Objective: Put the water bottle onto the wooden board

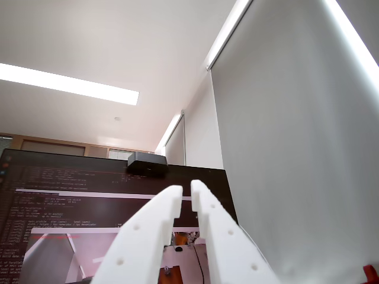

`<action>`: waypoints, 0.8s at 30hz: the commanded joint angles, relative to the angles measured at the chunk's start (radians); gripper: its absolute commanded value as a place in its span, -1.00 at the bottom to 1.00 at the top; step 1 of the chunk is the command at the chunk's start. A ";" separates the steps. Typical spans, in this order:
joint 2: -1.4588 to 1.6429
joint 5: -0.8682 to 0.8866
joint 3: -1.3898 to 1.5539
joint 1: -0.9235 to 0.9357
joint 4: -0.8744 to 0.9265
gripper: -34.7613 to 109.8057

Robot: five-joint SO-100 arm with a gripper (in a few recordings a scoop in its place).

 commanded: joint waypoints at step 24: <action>0.006 0.046 -0.299 0.026 0.505 -0.52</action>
